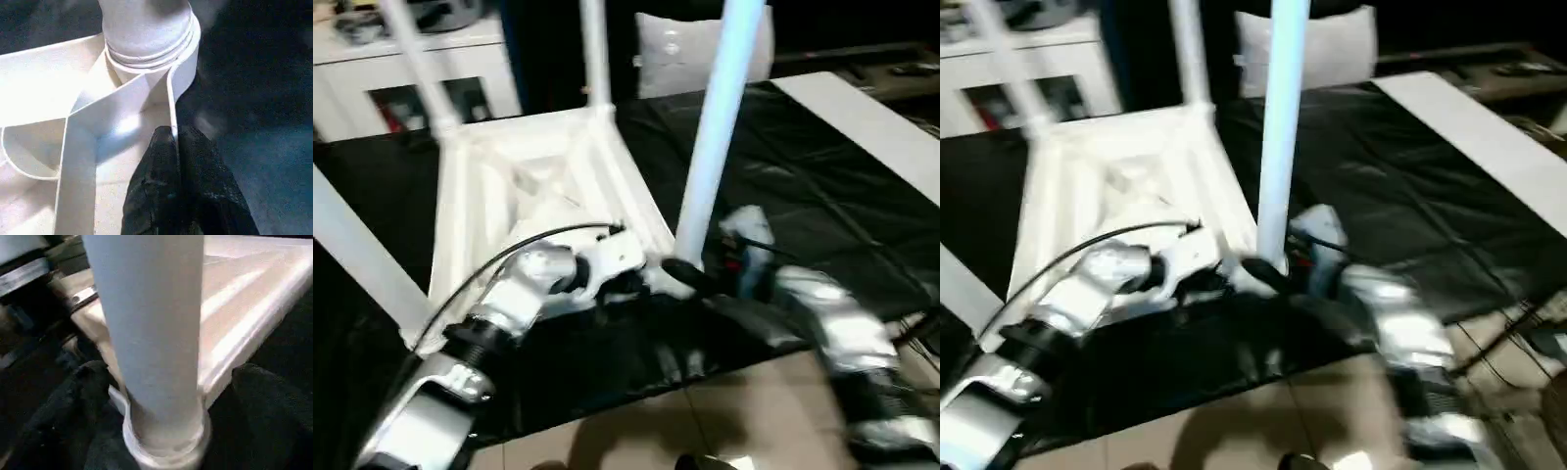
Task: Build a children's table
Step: Rotate leg to tighten
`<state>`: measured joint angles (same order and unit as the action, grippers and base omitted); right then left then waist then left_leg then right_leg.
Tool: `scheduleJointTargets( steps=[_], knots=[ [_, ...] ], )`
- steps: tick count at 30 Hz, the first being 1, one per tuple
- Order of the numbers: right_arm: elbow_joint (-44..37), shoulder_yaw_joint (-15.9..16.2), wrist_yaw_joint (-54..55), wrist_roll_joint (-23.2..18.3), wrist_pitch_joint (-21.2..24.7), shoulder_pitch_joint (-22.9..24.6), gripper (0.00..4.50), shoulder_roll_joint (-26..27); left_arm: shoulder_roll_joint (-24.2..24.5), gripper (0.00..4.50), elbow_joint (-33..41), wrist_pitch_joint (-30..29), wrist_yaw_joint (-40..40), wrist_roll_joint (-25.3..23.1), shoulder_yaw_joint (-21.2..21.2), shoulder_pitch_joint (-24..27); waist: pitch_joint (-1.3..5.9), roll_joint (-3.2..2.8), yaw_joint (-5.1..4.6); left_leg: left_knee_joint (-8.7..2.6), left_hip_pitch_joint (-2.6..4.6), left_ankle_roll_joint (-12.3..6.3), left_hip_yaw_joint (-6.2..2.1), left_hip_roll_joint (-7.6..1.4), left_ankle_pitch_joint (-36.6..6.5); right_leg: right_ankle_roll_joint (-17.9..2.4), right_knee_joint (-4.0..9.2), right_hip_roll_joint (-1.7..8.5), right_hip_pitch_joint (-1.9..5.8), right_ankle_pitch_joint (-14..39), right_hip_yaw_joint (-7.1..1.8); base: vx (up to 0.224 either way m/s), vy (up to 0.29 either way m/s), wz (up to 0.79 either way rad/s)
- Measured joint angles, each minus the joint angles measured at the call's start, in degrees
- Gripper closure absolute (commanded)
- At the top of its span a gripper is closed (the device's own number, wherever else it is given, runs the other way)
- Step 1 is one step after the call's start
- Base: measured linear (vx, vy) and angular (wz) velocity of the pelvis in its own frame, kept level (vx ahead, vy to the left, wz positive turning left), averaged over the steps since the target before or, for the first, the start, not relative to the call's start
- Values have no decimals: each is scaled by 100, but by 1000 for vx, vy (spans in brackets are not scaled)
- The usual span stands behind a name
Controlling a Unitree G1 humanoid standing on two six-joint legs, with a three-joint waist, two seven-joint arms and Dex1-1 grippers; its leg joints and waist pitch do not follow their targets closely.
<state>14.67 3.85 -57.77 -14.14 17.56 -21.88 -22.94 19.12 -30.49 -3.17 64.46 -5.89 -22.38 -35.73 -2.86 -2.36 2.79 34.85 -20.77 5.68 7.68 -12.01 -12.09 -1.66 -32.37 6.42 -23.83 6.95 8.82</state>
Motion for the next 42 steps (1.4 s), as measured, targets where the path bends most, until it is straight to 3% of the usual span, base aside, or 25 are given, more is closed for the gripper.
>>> scheduleJointTargets(
  steps=[5, 9, 14, 30, 38, 42],
  knots=[
    [-78, 171, -1053, -160, -24, 63, 14, -551, 234, 450, -6, 439, 718, 134, -126, 24, 0, 0, 134, -1, 15, -3, 40, -2, 1, 2, -1, 6, 3, 0, -28, 0, 0, 0],
    [-75, 362, -1709, -224, -20, 31, 44, -804, 375, 450, -24, 727, 1145, 206, -238, 25, 1, 1, 242, -5, 29, -5, 52, -6, 2, 3, -11, 5, 4, 1, -35, 0, 0, 0],
    [-25, 504, -2083, -270, -15, -114, 102, -805, 447, 450, -6, 883, 1437, 230, -348, 25, 2, 4, 287, -3, 51, 0, 62, -5, -1, 26, -41, 9, 8, 17, -45, 0, 0, 0],
    [179, 739, -2409, -400, 75, -139, 236, -577, 474, 450, -21, 1074, 1609, 242, -397, 25, 3, 6, 286, -2, 66, 3, 66, -5, -2, 37, -55, 9, 14, 25, -49, 0, 0, 0],
    [112, 726, -2223, -405, 217, -121, 248, -489, 450, 450, -37, 941, 1607, 274, -348, 25, 3, 6, 262, -2, 71, 4, 66, -5, -1, 37, -59, 9, 15, 25, -49, 0, 0, 0],
    [26, 606, -1401, -283, 344, -82, 249, -115, 457, 450, -19, 322, 1309, 247, -150, 55, 4, 5, 170, -1, 80, 18, 65, 4, 7, 35, -65, 3, 16, 24, -51, 0, 0, 0]
  ],
)
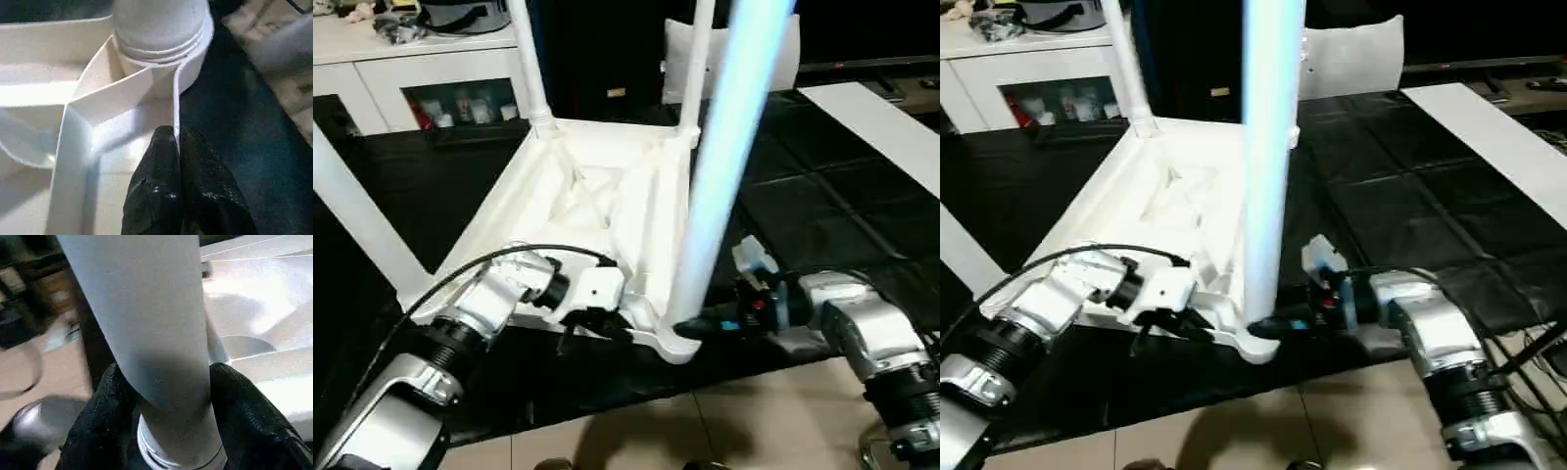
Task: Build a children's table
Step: Rotate leg to tighten
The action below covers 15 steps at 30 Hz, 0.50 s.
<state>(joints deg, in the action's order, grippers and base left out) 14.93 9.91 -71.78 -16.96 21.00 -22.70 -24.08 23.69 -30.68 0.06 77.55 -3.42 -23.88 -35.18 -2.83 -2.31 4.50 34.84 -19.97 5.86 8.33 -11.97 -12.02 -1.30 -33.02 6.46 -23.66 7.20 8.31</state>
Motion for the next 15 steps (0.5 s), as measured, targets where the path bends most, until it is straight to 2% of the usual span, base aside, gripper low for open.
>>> scheduleJointTargets(
  steps=[6, 7, 9, 10, 12, 13, 14, 15],
  knots=[
    [142, -362, 1659, 242, 530, -220, 252, 699, -235, 450, 127, -860, -990, -308, 277, 35, 1, -4, -457, 18, 2, 4, -27, -3, 1, 1, 66, -5, 24, 0, 62, 0, 0, 0],
    [206, -437, 2063, 326, 609, -300, 252, 839, -374, 450, 127, -1073, -1282, -378, 313, 12, 4, -15, -567, 16, -4, 2, -57, -7, 0, 1, 131, -1, 50, 0, 124, 0, 0, 0],
    [347, -580, 2695, 436, 667, -411, 252, 1081, -639, 450, 127, -1429, -1774, -477, 386, -15, -1, -48, -713, 16, -6, 2, -116, -43, -1, 1, 258, -3, 125, 0, 252, 0, 0, 0],
    [413, -698, 3221, 549, 704, -451, 252, 1320, -874, 450, 126, -1719, -2178, -555, 446, -38, -14, -74, -809, 13, -6, 1, -172, -105, -2, 2, 332, 0, 190, 1, 344, 0, 0, 0],
    [459, -788, 3723, 639, 713, -498, 252, 1497, -1114, 450, 126, -1970, -2554, -586, 497, -49, -17, -63, -898, 20, 12, 2, -175, -105, -3, 2, 275, 3, 197, 11, 308, 0, 0, 0],
    [488, -843, 3954, 665, 702, -504, 252, 1583, -1255, 450, 125, -2116, -2764, -598, 519, -49, -18, -24, -917, 17, 79, 9, -153, -58, -9, 0, 229, -2, 188, 11, 220, 0, 0, 0],
    [522, -880, 4129, 706, 686, -531, 252, 1665, -1338, 450, 125, -2210, -2917, -613, 545, -49, -16, -23, -930, 15, 116, 16, -137, -4, -17, 1, 207, 6, 181, 11, 216, 0, 0, 0],
    [552, -904, 4249, 742, 642, -562, 252, 1714, -1415, 450, 126, -2267, -3034, -617, 579, -58, -17, -32, -938, 21, 110, -2, -145, 7, -34, 1, 211, 31, 174, 11, 290, 0, 0, 0]
  ],
)
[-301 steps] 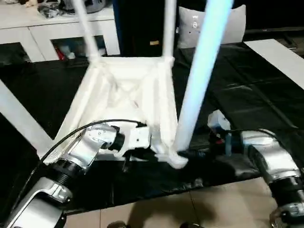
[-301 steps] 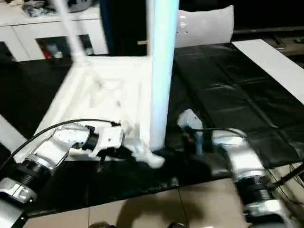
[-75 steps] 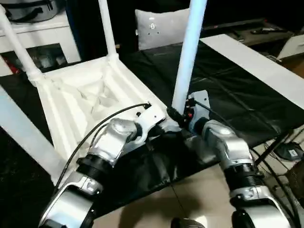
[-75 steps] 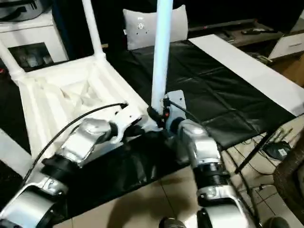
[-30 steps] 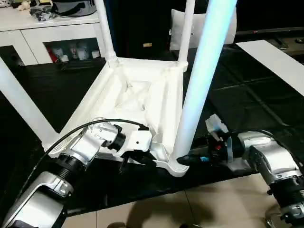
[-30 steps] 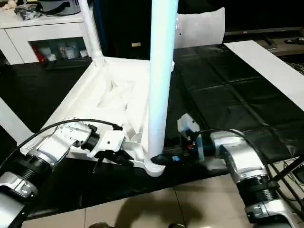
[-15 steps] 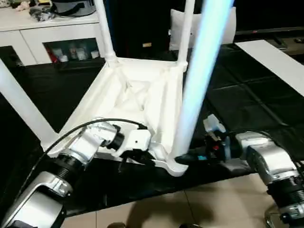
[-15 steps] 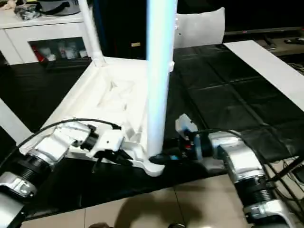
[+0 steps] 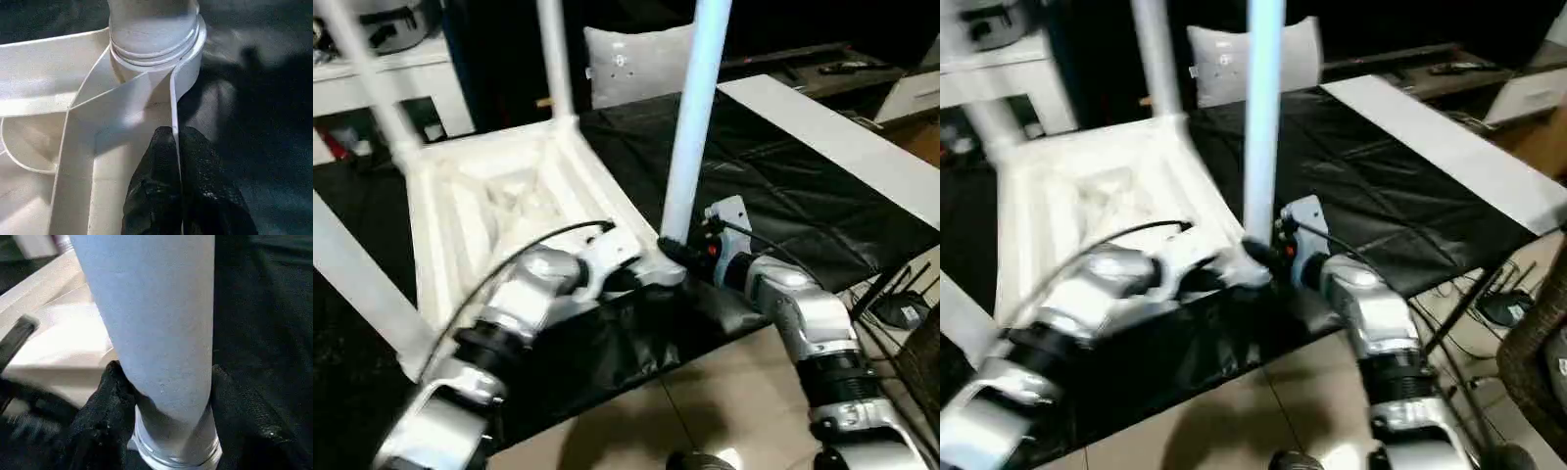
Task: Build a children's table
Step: Rotate leg to tighten
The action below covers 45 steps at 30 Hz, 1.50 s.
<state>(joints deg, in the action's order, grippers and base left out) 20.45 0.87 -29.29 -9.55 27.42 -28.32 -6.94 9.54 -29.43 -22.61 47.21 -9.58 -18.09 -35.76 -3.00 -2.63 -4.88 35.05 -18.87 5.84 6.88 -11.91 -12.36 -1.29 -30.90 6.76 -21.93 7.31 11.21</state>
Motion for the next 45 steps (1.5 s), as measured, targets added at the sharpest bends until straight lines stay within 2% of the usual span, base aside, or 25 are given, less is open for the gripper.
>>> scheduleJointTargets(
  steps=[1, 3, 4, 5, 6, 7, 10, 14, 15, 19, 20, 24, 25, 29, 31, 34, 36, 37, 39, 40, 45],
  knots=[
    [22, -76, 141, 5, -73, -19, 218, 66, -127, 450, 0, -93, -146, -1, 76, -28, -6, -36, -26, 8, -45, -4, -36, -14, -2, 1, 43, 65, 0, -1, 177, 0, 0, 0],
    [34, -160, 287, 6, -163, -27, 218, 149, -203, 450, 0, -136, -233, -2, 117, -63, -10, -98, -91, 15, -167, -2, -99, -88, -1, 3, 155, 60, 27, -1, 342, 0, 0, 0],
    [33, -207, 319, -2, -175, -27, 218, 167, -241, 450, 0, -156, -260, -2, 125, -72, -19, -93, -102, -1, -169, 0, -135, -118, -1, 4, 136, 48, 32, -1, 285, 0, 0, 0],
    [15, -218, 307, -1, -161, -20, 193, 155, -257, 450, 5, -178, -261, -3, 119, -72, -16, -67, -117, 2, -144, 0, -125, -70, -1, 0, 70, 42, 14, -5, 174, 0, 0, 0],
    [-15, -219, 286, -2, -154, 6, 176, 128, -275, 450, 11, -200, -262, -10, 98, -72, -16, -52, -129, 3, -112, 0, -88, 5, -1, 0, 32, 53, 9, -10, 111, 0, 0, 0],
    [-13, -219, 266, -6, -145, 16, 175, 119, -281, 450, 59, -218, -252, -10, 60, -72, -13, -60, -116, 2, -105, 4, -67, 25, -6, 0, 11, 63, -6, -10, 84, 0, 0, 0],
    [-30, -216, 233, -3, -205, 109, 144, 20, -299, 450, 193, -195, -193, 1, -49, -71, -10, -65, -44, -2, -172, 5, -75, 11, -7, 0, 10, 61, -38, -10, 85, 0, 0, 0],
    [-244, -195, -202, -17, -420, 324, 113, -251, -128, 450, 277, 100, 61, 65, -159, -58, -3, -64, 167, -8, -233, -36, -65, 8, 9, -18, -40, 53, -118, -60, 26, 0, 0, 0],
    [-307, -144, -403, -64, -475, 395, 90, -366, -34, 450, 313, 208, 183, 86, -192, -32, -2, -65, 209, -14, -233, -37, -64, 3, 9, -27, -49, 49, -126, -61, 26, 0, 0, 0],
    [-449, -20, -1044, -219, -551, 566, 78, -653, 237, 450, 342, 601, 598, 114, -261, 34, -4, -65, 419, -20, -218, -36, -46, -2, 11, -42, -111, 48, -149, -28, 15, 0, 0, 0],
    [-493, 24, -1298, -275, -575, 610, 50, -808, 347, 450, 342, 795, 743, 133, -315, 54, -4, -65, 463, -20, -215, -36, -39, -3, 11, -29, -112, 47, -149, -20, 14, 0, 0, 0],
    [-681, 95, -2103, -373, -797, 751, 38, -1362, 731, 450, 338, 1358, 1296, 254, -379, 160, -4, -63, 576, -15, -200, -28, -15, -6, 10, -18, -118, 49, -148, -18, -22, 0, 0, 0],
    [-714, 132, -2284, -382, -827, 781, 18, -1456, 774, 450, 339, 1459, 1424, 286, -416, 172, -4, -62, 595, -16, -191, -23, -5, -2, 7, -16, -120, 47, -147, -20, -45, 0, 0, 0],
    [-820, 476, -3319, -434, -953, 855, 18, -2028, 1011, 450, 325, 1846, 1989, 380, -524, 192, -6, -65, 702, -18, -169, -24, 35, 7, 7, -9, -121, 40, -146, -22, -119, 0, 0, 0],
    [-822, 526, -3715, -458, -1024, 848, 40, -2186, 1124, 450, 325, 2029, 2307, 468, -568, 213, -5, -63, 741, -19, -164, -27, 46, 6, 8, -9, -122, 40, -145, -22, -129, 0, 0, 0],
    [-747, 609, -4024, -509, -1093, 803, 57, -2201, 1221, 450, 325, 2212, 2565, 499, -657, 213, -4, -64, 798, -18, -158, -30, 54, 4, 10, -10, -127, 40, -145, -22, -132, 0, 0, 0],
    [-664, 662, -4225, -559, -1154, 768, 93, -2204, 1252, 450, 325, 2333, 2703, 528, -692, 213, -4, -63, 854, -18, -155, -30, 63, 2, 10, -10, -130, 41, -144, -22, -136, 0, 0, 0],
    [-646, 712, -4363, -567, -1176, 758, 93, -2211, 1263, 450, 325, 2378, 2774, 549, -714, 213, -4, -63, 871, -18, -153, -30, 75, -2, 10, -9, -131, 41, -144, -22, -141, 0, 0, 0],
    [-628, 811, -4541, -586, -1176, 722, 97, -2228, 1288, 450, 326, 2408, 2863, 552, -730, 212, -4, -63, 881, -18, -145, -30, 93, -2, 10, -9, -134, 41, -144, -22, -155, 0, 0, 0],
    [-620, 862, -4627, -595, -1177, 692, 126, -2243, 1297, 450, 326, 2427, 2899, 555, -739, 212, -4, -63, 881, -19, -138, -29, 104, -2, 10, -9, -136, 41, -144, -22, -166, 0, 0, 0],
    [-540, 983, -4940, -621, -1173, 581, 156, -2255, 1321, 450, 324, 2515, 3010, 555, -773, 212, -2, -45, 888, -20, -122, -28, 129, -2, 9, -7, -145, 40, -144, -21, -194, 0, 0, 0]
  ],
)
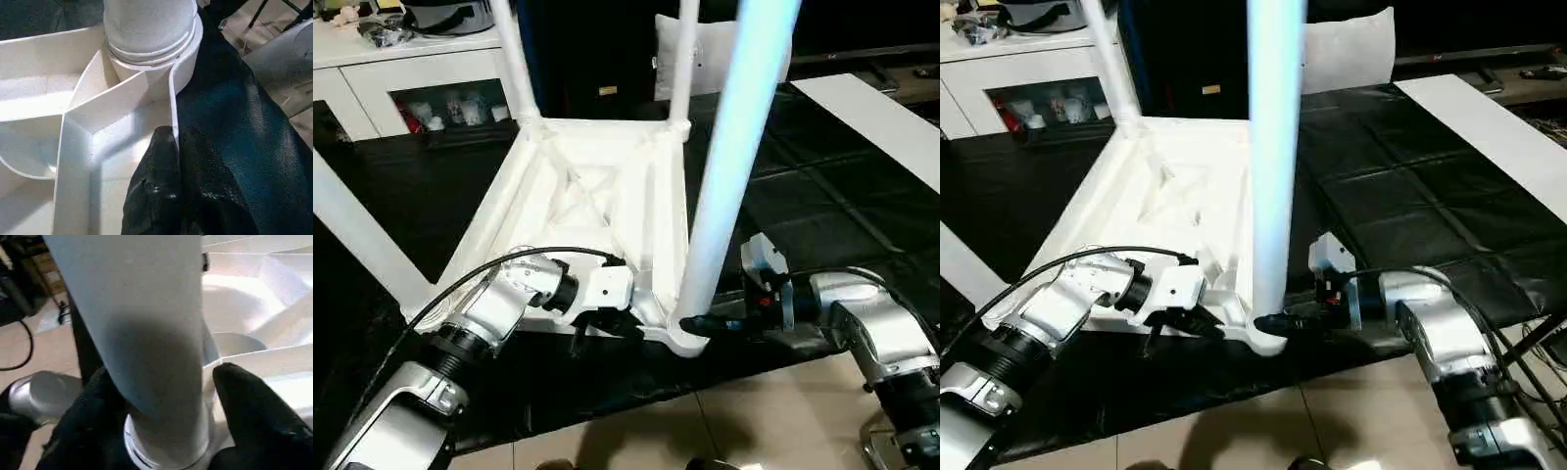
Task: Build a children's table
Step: Rotate leg to tighten
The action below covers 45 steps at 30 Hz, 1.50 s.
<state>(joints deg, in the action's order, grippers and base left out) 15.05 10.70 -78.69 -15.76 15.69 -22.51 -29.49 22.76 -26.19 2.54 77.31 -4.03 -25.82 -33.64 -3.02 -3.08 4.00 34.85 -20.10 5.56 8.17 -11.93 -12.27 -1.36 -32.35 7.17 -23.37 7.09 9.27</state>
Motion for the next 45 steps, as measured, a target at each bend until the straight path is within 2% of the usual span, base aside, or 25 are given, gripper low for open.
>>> scheduleJointTargets(
  steps=[3, 4, 9, 13, 18, 21, 24, 26, 28, 30, 32, 35, 37, 39, 41, 42, 45],
  knots=[
    [84, 68, -123, -16, 4, -8, 185, 2, 12, 450, -2, 40, 66, 1, -8, 0, 0, 2, 14, 0, 2, 0, 6, 1, 0, 0, -1, -1, 0, 0, -10, 0, 0, 0],
    [93, 91, -159, -17, 11, -8, 207, 2, 22, 450, -2, 49, 87, 4, -8, 0, -1, 2, 16, 0, 2, 0, 8, 1, 0, 0, -1, -2, 0, 0, -12, 0, 0, 0],
    [91, 104, -215, -26, 43, -20, 238, 2, 24, 450, -7, 66, 110, 5, -5, 0, 0, 6, 31, 0, 3, 0, 9, 0, 0, 2, -2, -5, -1, 1, -18, 0, 0, 0],
    [80, 103, -211, -28, 54, -20, 246, 2, 15, 450, -14, 33, 111, 28, 4, 0, 1, 6, 41, 0, 5, 0, 11, -1, 0, 2, -3, -8, -1, 1, -21, 0, 0, 0],
    [-39, 28, 68, -63, 242, 42, 248, 161, -66, 450, -15, -344, 82, 99, 97, -2, 0, 7, 18, 1, 13, 3, 14, -1, 0, 2, -11, -10, -1, 1, -28, 0, 0, 0],
    [-74, -179, 939, 84, 460, 50, 249, 446, -221, 450, -131, -755, -447, -60, 254, -57, -1, 13, -72, 8, 19, 14, 15, 4, 4, 2, -26, -11, -1, 1, -37, 0, 0, 0],
    [-23, -428, 1931, 271, 701, 6, 250, 816, -486, 450, -263, -1115, -1070, -249, 355, -162, -4, 22, -258, 26, 18, 16, 15, 10, 5, 3, -18, -15, -1, 2, -30, 0, 0, 0],
    [62, -580, 2559, 384, 893, -117, 250, 1055, -678, 450, -297, -1430, -1467, -304, 414, -218, -3, 24, -420, 36, 6, 16, 10, 4, 5, 4, 23, -33, 1, 1, -17, 0, 0, 0],
    [117, -649, 2978, 449, 1012, -217, 250, 1210, -813, 450, -311, -1643, -1705, -329, 475, -245, -3, 23, -539, 36, -4, 16, -3, 3, 5, 4, 54, -32, 4, 1, 9, 0, 0, 0],
    [341, -845, 3829, 580, 1145, -429, 251, 1647, -1046, 450, -512, -1979, -2194, -433, 570, -417, -3, 25, -668, 48, -16, 15, -16, -2, 5, 4, 73, -20, 9, 1, 59, 0, 0, 0],
    [614, -948, 4525, 689, 1132, -666, 251, 1978, -1235, 450, -656, -2197, -2631, -516, 646, -547, 0, 12, -792, 48, -43, 14, -50, -7, 4, 5, 133, -11, 20, 1, 125, 0, 0, 0],
    [736, -1041, 4936, 699, 1087, -737, 251, 2142, -1387, 450, -696, -2268, -2919, -543, 714, -565, 1, 12, -899, 50, -81, 12, -94, -2, 3, 5, 180, -10, 38, 0, 156, 0, 0, 0],
    [1091, -1160, 5316, 740, 861, -946, 195, 2378, -1510, 450, -862, -2304, -3228, -634, 756, -690, 3, 19, -955, 55, -97, 10, -100, 2, 2, 4, 182, -8, 35, -1, 151, 0, 0, 0],
    [1258, -1249, 5423, 712, 648, -974, 181, 2482, -1563, 450, -880, -2320, -3320, -666, 758, -711, 3, 20, -963, 54, -102, 1, -100, 4, -3, 1, 175, -4, 33, -8, 139, 0, 0, 0],
    [1362, -1310, 5469, 711, 480, -975, 175, 2495, -1644, 450, -849, -2319, -3305, -665, 732, -711, 2, 25, -901, 54, -102, -12, -97, 14, -12, 2, 140, 10, 26, -32, 108, 0, 0, 0],
    [1380, -1347, 5465, 711, 421, -975, 175, 2486, -1659, 450, -821, -2315, -3263, -657, 718, -711, 3, 26, -839, 54, -100, -23, -95, 15, -15, 0, 119, 10, 21, -35, 94, 0, 0, 0],
    [1340, -1355, 5347, 712, 338, -955, 138, 2444, -1645, 450, -780, -2263, -3144, -595, 676, -713, 6, 29, -724, 52, -98, -46, -99, 11, -12, -5, 60, 6, -1, -39, 80, 0, 0, 0]
  ],
)
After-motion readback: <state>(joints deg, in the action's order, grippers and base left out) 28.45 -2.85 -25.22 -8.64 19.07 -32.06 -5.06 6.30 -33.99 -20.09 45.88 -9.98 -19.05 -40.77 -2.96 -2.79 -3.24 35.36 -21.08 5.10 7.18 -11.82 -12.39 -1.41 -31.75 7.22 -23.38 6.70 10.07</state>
